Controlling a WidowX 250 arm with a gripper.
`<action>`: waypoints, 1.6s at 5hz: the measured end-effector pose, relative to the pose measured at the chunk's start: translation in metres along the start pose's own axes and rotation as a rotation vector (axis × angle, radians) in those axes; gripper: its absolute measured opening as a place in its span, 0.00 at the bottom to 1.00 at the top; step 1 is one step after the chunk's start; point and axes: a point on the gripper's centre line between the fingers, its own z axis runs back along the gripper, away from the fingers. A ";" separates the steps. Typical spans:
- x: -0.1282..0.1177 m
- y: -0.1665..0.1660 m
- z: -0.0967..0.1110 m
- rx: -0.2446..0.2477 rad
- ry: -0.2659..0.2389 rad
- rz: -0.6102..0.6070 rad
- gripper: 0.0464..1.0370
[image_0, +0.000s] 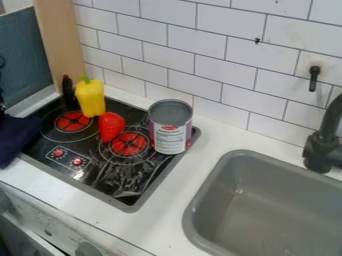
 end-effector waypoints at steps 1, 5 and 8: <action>0.003 -0.005 -0.003 -0.036 -0.014 -0.041 0.96; 0.003 -0.013 -0.027 -0.016 -0.065 -0.017 0.96; -0.035 -0.145 -0.034 -0.319 -0.068 -0.214 0.96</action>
